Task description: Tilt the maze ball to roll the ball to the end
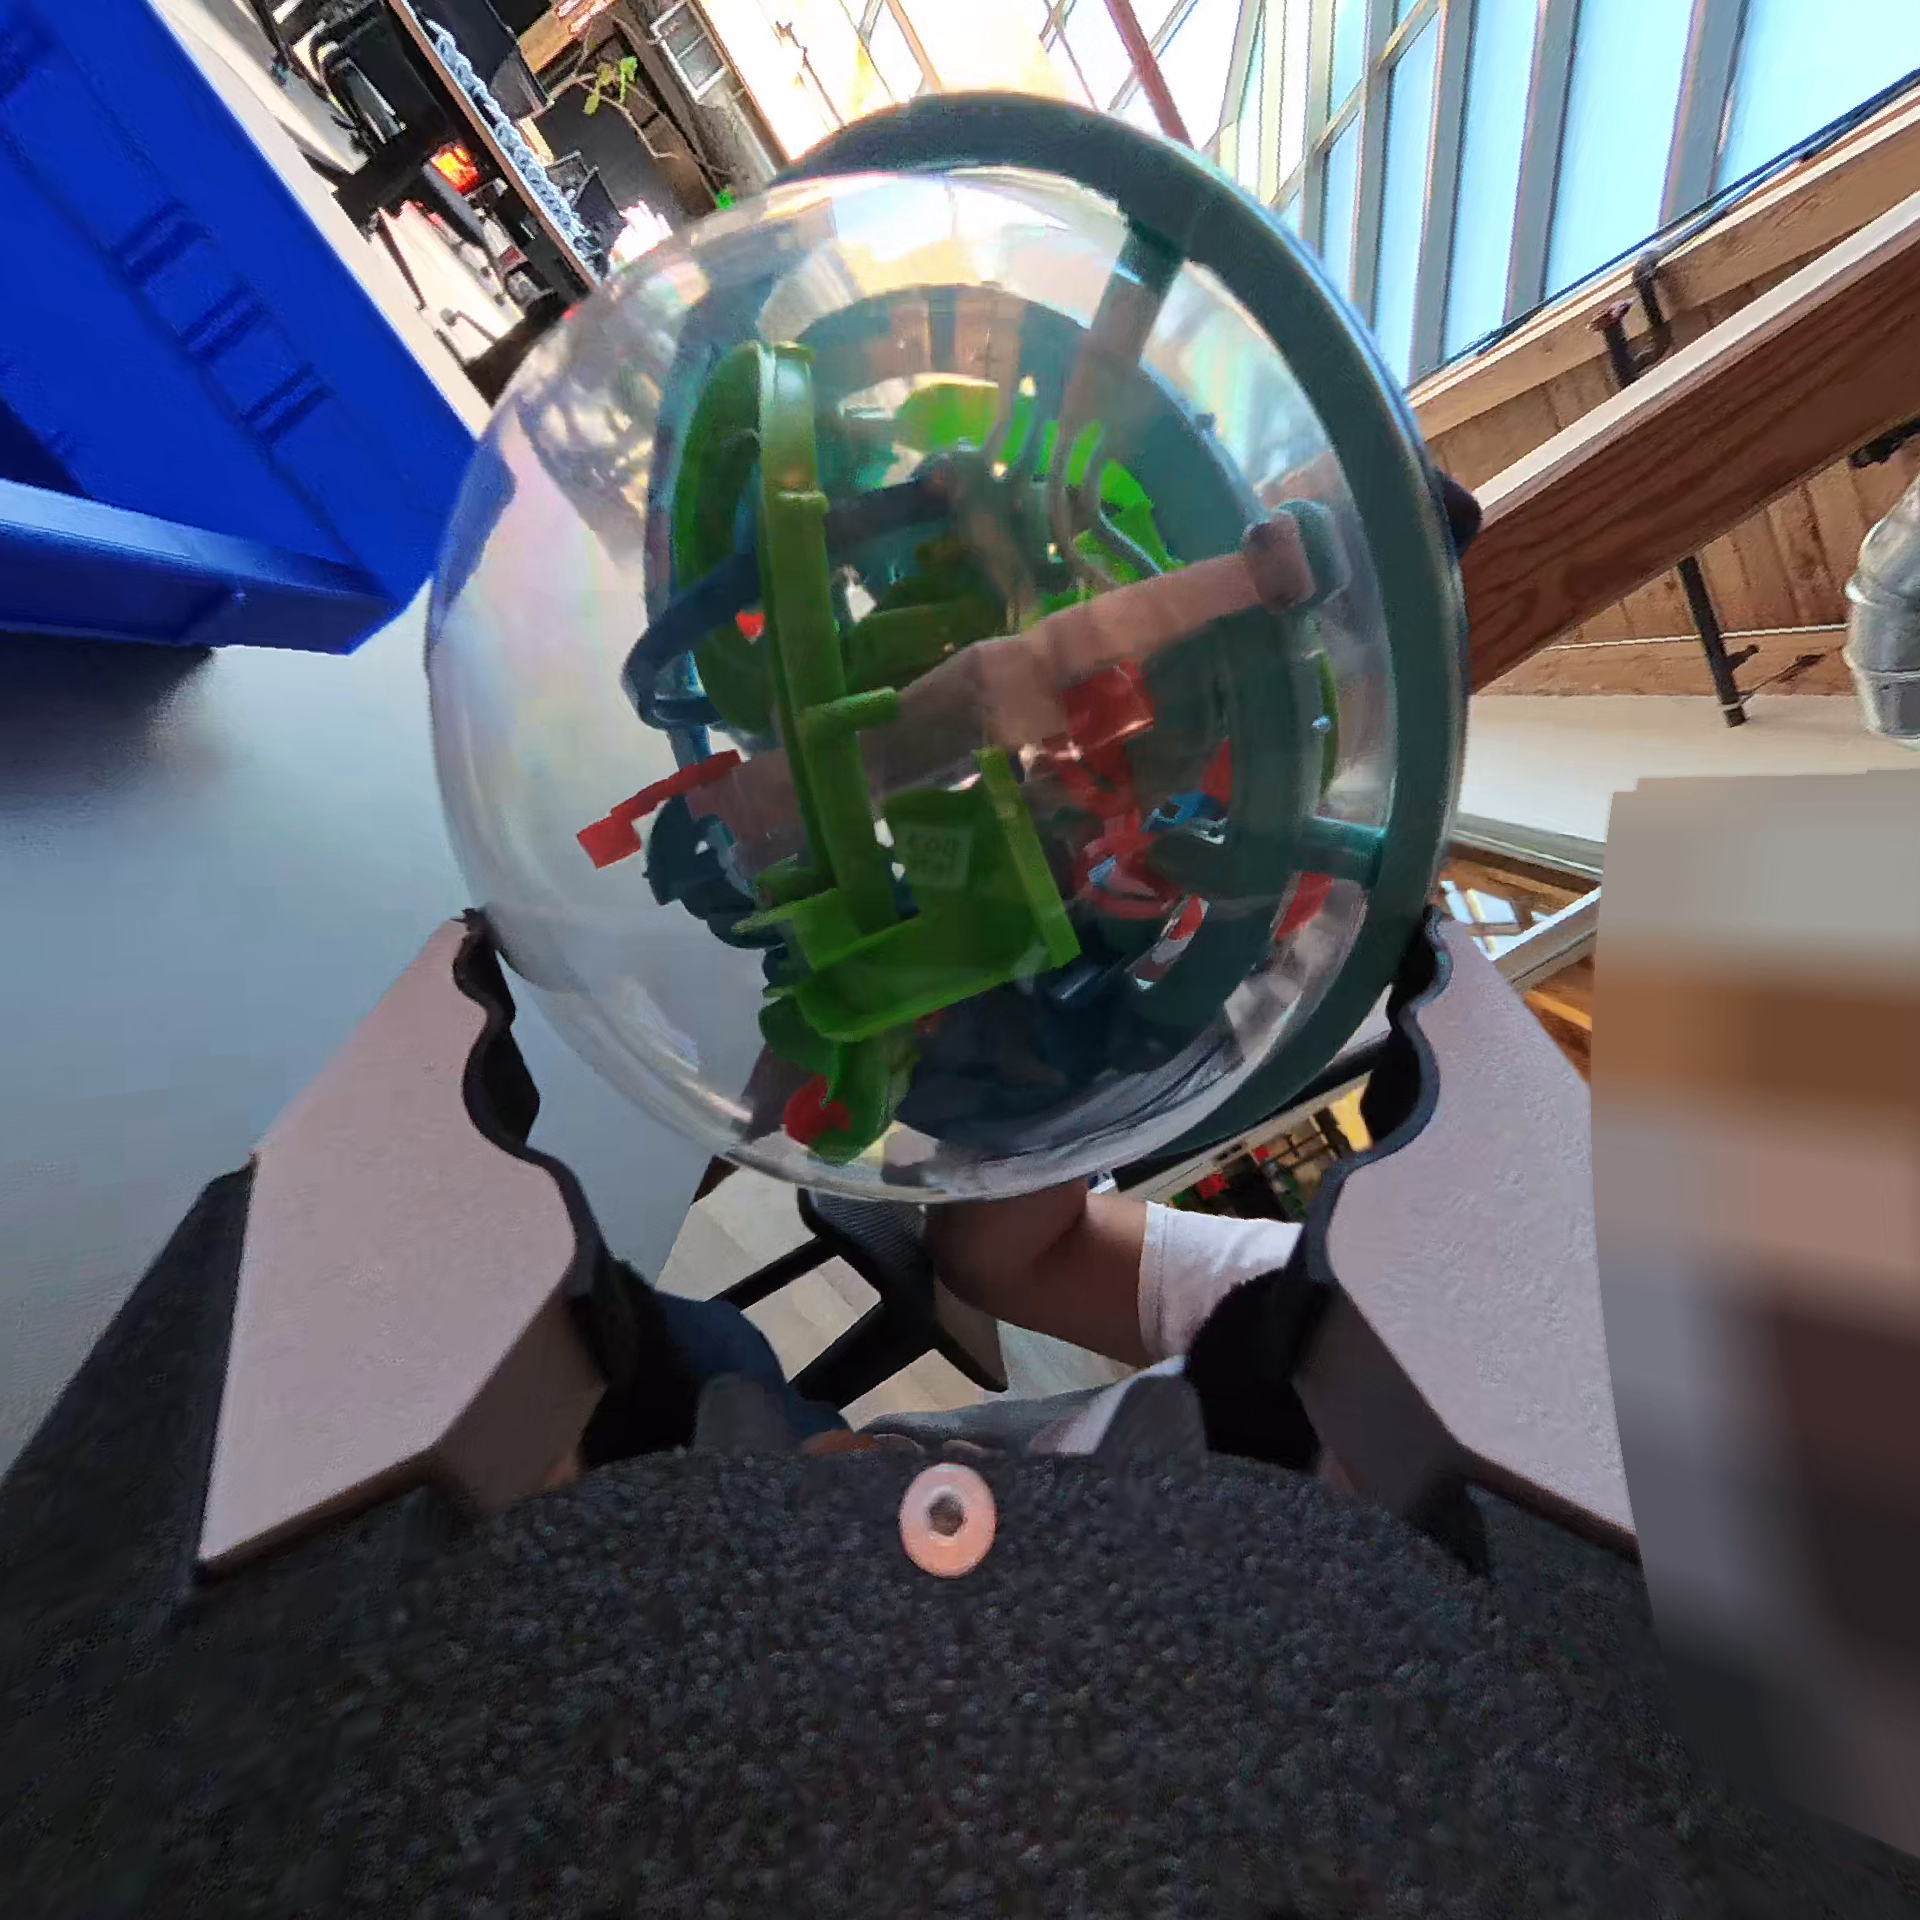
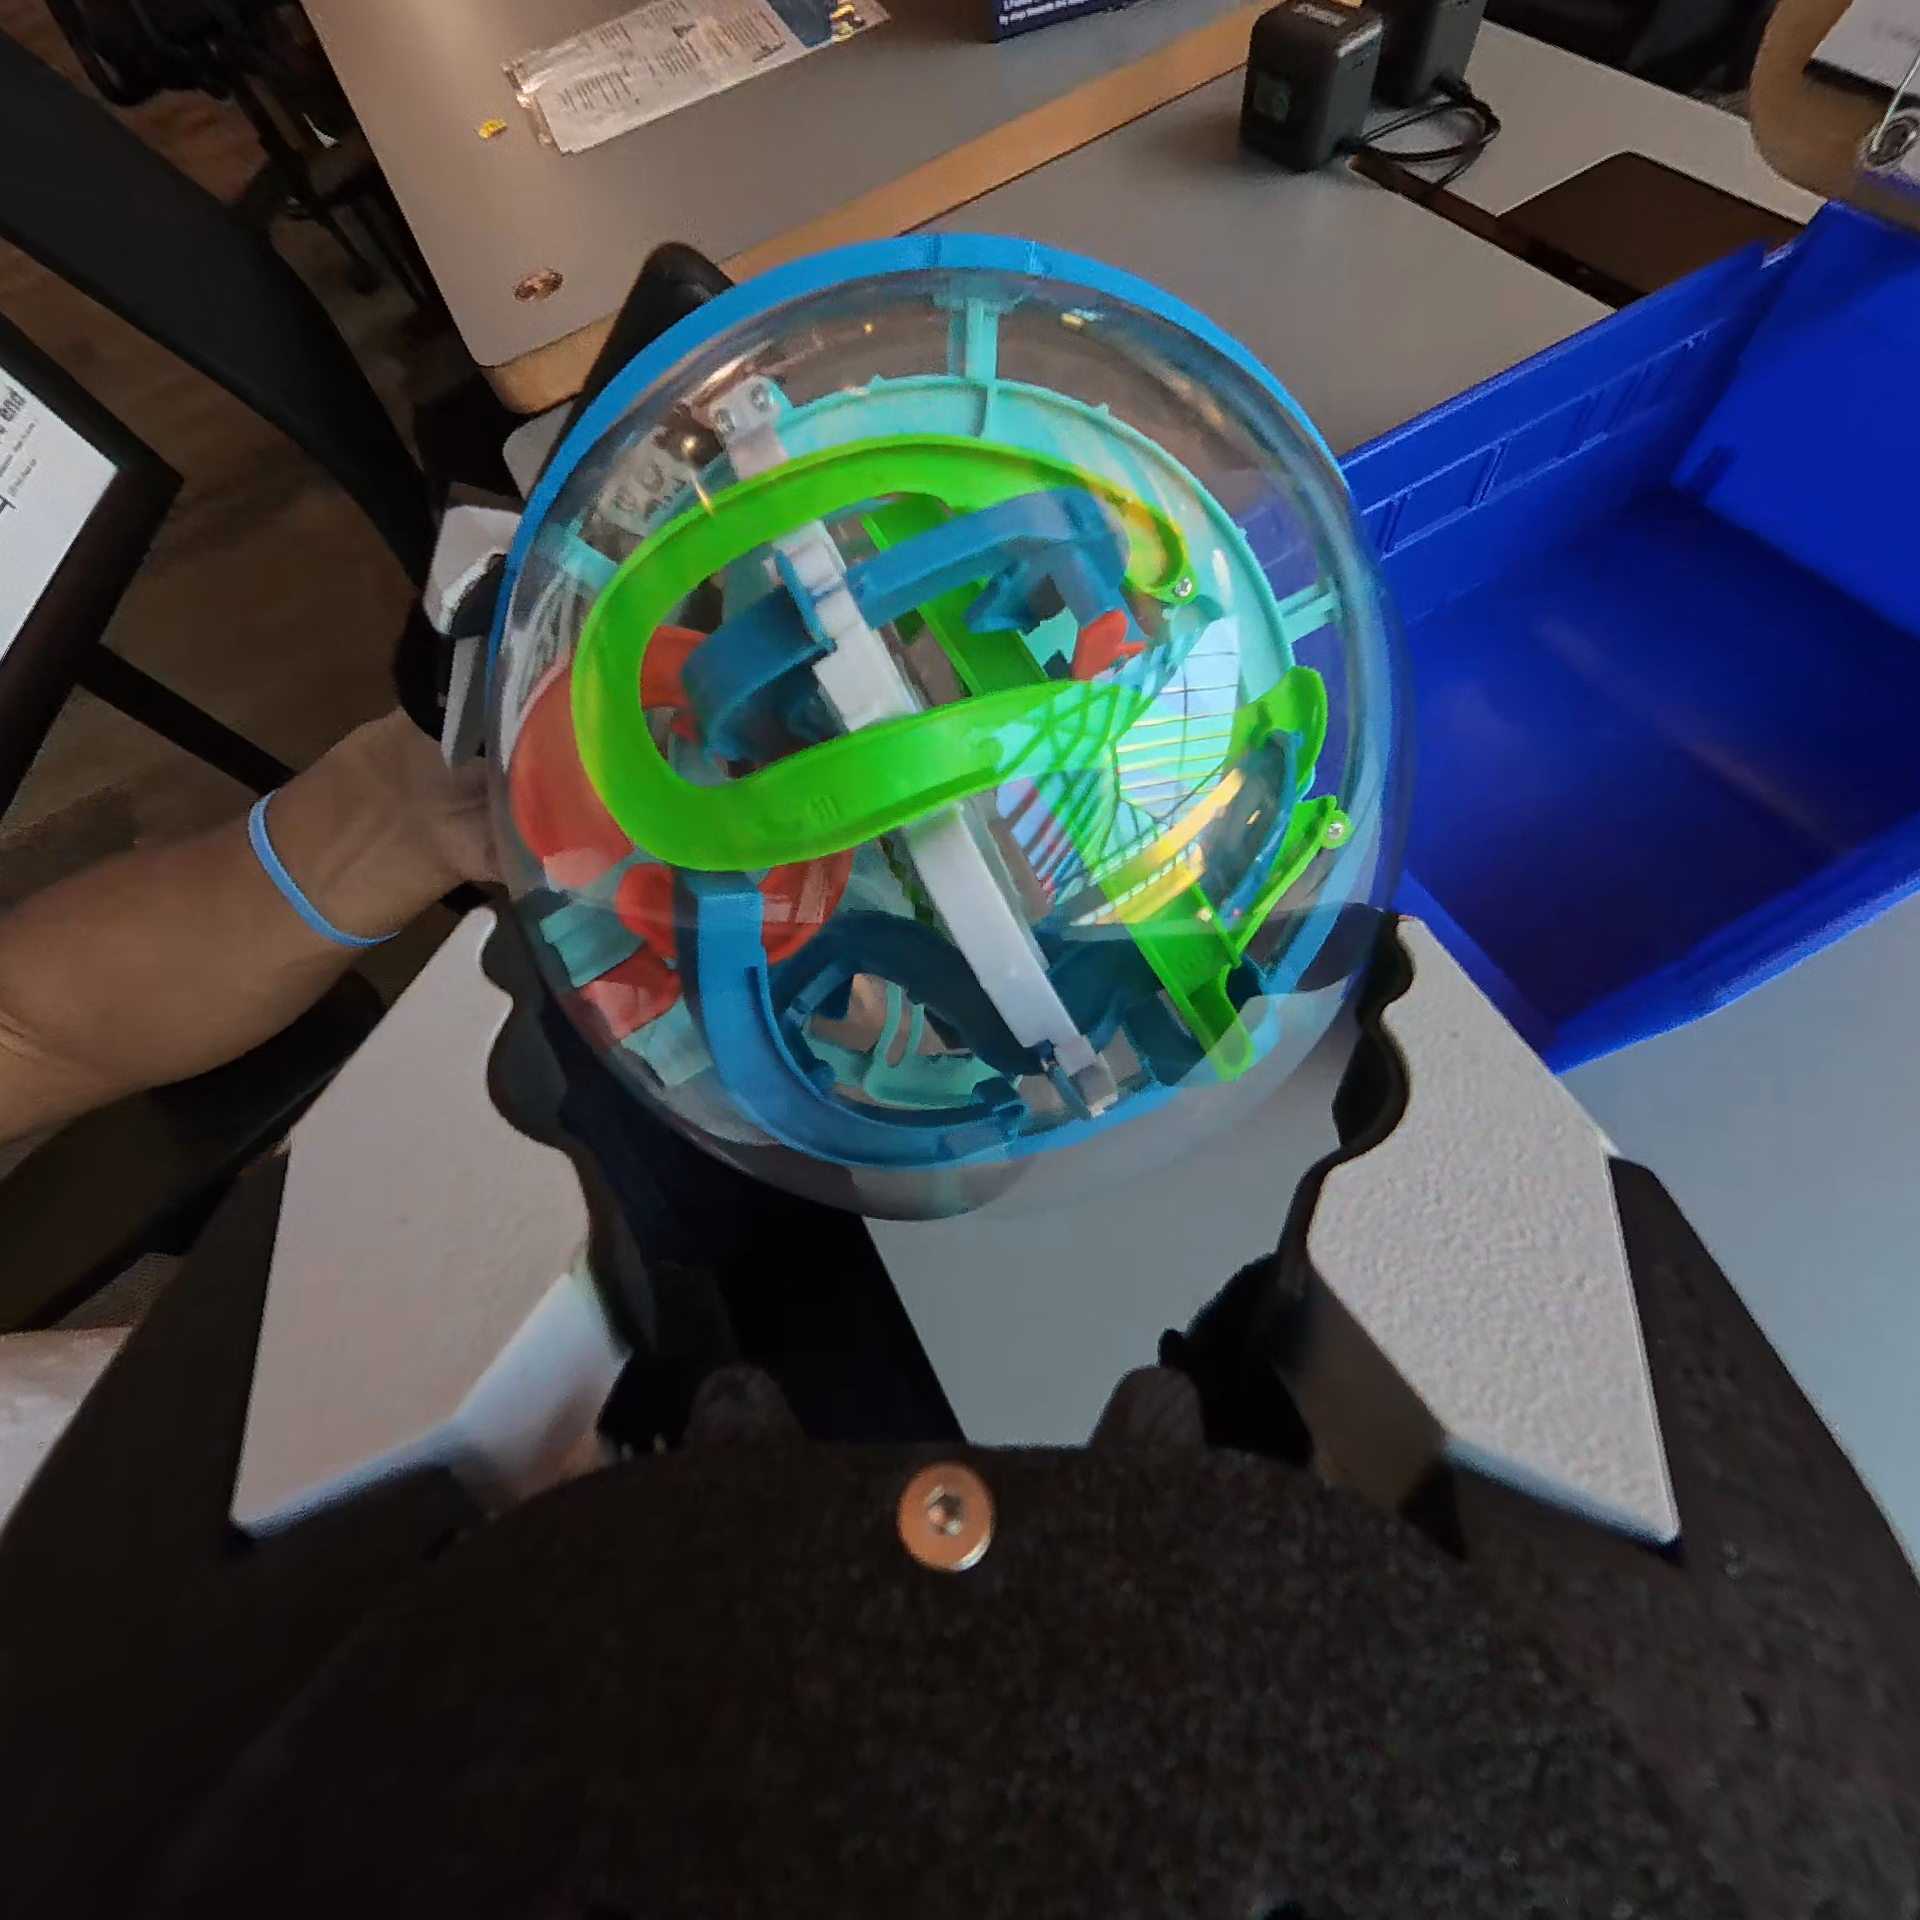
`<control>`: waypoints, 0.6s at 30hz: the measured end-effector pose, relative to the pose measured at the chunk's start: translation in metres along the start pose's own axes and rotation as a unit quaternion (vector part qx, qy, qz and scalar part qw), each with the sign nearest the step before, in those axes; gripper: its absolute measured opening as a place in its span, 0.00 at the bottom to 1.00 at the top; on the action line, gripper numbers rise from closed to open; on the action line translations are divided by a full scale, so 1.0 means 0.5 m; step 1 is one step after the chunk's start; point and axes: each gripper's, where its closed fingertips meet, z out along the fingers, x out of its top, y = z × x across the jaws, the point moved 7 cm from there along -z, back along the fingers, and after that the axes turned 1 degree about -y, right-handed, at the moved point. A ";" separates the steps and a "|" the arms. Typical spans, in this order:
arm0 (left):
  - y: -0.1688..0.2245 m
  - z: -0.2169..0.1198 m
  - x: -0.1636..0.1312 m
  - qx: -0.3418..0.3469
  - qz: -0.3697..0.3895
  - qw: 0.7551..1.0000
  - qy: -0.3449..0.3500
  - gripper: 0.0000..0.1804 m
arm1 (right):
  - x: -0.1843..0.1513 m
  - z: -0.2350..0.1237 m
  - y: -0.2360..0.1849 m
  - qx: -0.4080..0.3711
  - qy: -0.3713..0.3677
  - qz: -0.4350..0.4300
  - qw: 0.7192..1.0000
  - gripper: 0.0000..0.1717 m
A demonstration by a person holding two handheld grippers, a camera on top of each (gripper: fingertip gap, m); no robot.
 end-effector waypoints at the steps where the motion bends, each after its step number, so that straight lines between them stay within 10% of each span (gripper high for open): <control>1: -0.001 0.000 -0.002 -0.010 -0.007 1.000 0.000 0.88 | 0.004 -0.002 -0.004 -0.005 -0.004 0.003 1.000 0.87; 18: -0.022 0.090 -0.076 -0.130 -0.102 0.986 0.014 0.88 | -0.008 -0.081 -0.013 -0.062 -0.058 0.023 0.996 0.87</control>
